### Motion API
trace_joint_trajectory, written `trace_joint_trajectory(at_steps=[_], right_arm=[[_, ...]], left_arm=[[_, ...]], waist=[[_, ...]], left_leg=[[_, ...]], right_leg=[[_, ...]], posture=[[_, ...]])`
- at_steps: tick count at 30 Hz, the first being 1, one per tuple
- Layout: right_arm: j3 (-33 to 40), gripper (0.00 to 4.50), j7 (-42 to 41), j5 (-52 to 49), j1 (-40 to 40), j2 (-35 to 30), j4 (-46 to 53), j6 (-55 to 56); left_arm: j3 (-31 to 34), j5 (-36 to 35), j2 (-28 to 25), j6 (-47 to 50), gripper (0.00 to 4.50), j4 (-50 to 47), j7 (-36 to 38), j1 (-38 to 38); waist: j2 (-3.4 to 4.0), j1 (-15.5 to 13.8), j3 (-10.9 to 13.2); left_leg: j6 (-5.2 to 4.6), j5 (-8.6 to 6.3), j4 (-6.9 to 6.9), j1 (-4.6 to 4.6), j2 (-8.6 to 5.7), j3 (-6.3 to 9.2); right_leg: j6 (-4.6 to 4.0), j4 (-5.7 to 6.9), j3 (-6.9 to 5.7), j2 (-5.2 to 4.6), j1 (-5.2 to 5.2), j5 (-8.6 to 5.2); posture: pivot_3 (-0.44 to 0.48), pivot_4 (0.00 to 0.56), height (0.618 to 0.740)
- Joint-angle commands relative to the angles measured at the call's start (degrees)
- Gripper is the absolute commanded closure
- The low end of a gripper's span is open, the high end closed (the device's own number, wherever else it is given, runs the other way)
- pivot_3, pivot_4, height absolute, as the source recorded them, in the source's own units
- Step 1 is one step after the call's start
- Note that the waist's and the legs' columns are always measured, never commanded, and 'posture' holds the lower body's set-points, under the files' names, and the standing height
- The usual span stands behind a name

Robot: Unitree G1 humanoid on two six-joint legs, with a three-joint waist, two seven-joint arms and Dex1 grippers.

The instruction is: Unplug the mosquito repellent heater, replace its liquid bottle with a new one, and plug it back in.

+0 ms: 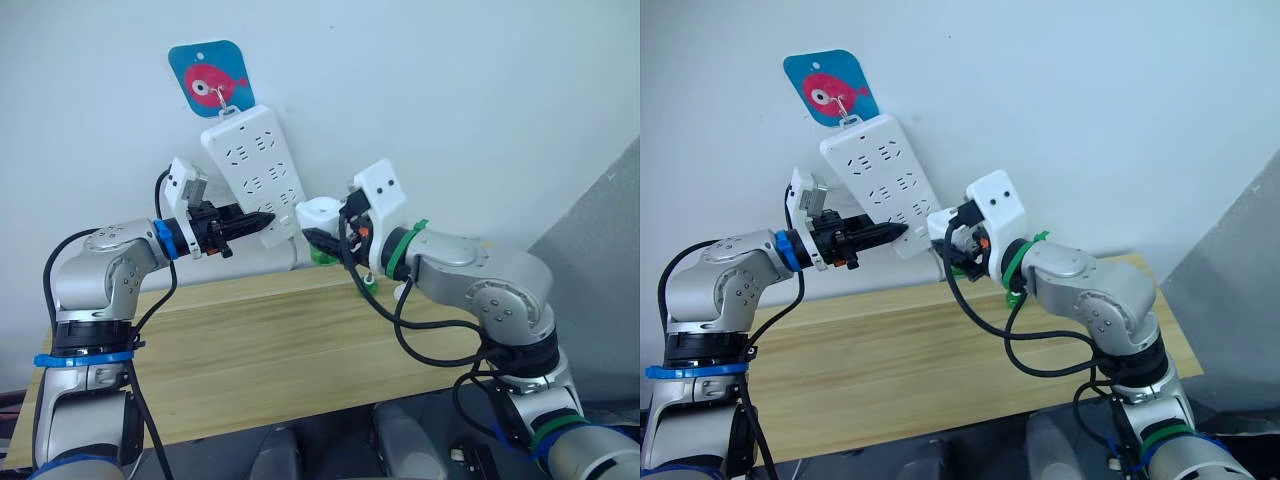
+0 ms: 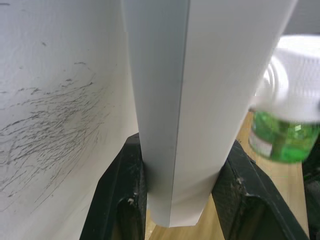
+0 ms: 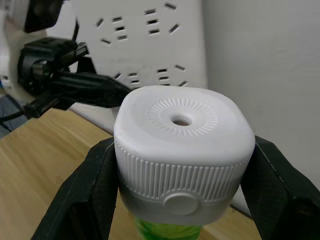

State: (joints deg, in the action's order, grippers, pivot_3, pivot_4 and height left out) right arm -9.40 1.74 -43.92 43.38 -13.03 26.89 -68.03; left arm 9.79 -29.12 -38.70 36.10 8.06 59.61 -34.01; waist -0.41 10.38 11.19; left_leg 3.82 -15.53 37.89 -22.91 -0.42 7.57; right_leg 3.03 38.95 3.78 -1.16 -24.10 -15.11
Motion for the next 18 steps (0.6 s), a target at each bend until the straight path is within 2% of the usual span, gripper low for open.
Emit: trace_joint_trajectory(at_steps=[1, 18], right_arm=[[1.83, 1.47, 0.89, 1.05, 2.31, 1.88, 2.24, -0.78], [0.29, 1.47, -0.67, 7.92, 3.70, 8.05, -1.19, -1.15]], left_arm=[[-0.54, -0.35, -0.13, -1.38, 3.18, -2.59, 0.44, -0.23], [-1.64, 0.17, 0.28, -2.69, 3.18, -2.65, -0.27, -0.32]], waist=[[0.00, 0.10, 0.00], [0.00, 0.47, 0.00]], left_leg=[[0.00, 0.00, 0.00, 0.00, 0.00, 0.01], [0.00, 0.00, 0.01, 0.00, -0.03, 0.03]], right_leg=[[0.00, 0.00, -0.01, 0.00, 0.00, 0.00], [0.00, 0.01, -0.02, -0.03, 0.01, 0.00]], posture=[[-0.237, 0.168, 0.740], [-0.240, 0.172, 0.740]])
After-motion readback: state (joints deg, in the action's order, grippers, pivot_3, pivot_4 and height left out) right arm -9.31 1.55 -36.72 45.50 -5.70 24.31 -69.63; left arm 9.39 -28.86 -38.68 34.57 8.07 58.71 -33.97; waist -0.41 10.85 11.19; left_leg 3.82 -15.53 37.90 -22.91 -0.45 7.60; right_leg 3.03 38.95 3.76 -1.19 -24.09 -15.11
